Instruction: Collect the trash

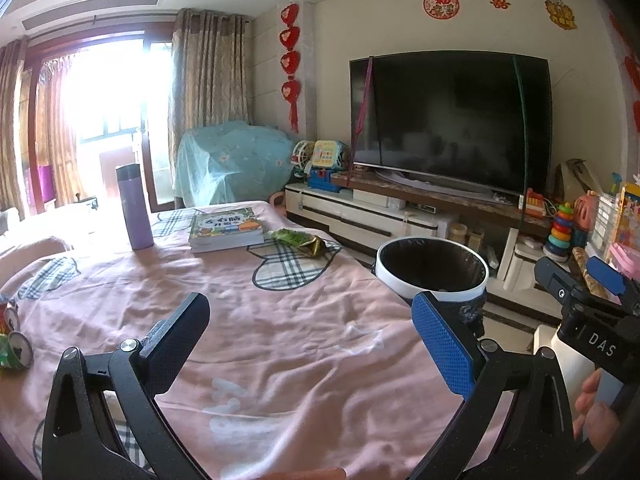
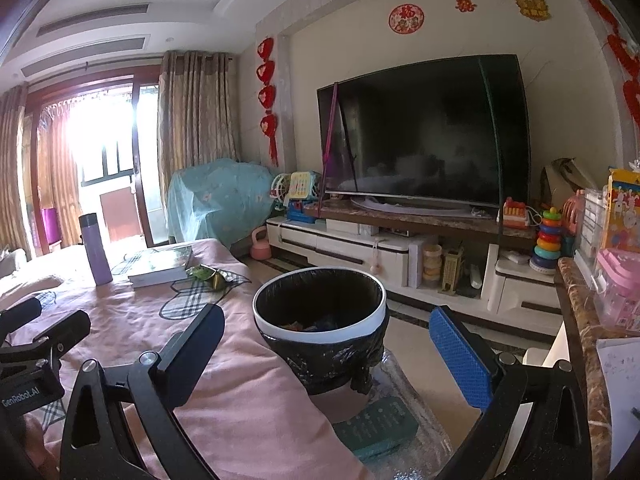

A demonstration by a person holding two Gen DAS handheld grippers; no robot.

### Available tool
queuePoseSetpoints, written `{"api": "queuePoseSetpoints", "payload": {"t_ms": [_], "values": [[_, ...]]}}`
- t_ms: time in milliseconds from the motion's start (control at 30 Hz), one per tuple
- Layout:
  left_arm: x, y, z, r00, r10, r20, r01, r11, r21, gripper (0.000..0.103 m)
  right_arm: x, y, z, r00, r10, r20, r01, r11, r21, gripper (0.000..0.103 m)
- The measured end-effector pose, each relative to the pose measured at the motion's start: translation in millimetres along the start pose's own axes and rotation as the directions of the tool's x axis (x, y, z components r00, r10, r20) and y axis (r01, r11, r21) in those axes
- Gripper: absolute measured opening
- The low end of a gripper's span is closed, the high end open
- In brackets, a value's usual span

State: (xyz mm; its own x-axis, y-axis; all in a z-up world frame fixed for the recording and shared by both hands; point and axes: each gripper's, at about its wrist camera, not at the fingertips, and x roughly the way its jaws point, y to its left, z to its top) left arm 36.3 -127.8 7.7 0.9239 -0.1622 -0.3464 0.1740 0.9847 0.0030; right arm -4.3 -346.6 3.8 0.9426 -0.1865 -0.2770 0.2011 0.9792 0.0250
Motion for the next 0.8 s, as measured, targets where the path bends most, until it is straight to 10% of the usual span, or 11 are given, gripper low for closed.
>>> {"api": "queuePoseSetpoints", "payload": {"t_ms": [800], "values": [[-1.7,1.4,0.3,1.0,0.026,0.014,-0.026,1.0,0.008,0.103,-1.2,4.2,1.0,1.0,0.023,-0.002,-0.023,1.0,-0.001,0.103]]}}
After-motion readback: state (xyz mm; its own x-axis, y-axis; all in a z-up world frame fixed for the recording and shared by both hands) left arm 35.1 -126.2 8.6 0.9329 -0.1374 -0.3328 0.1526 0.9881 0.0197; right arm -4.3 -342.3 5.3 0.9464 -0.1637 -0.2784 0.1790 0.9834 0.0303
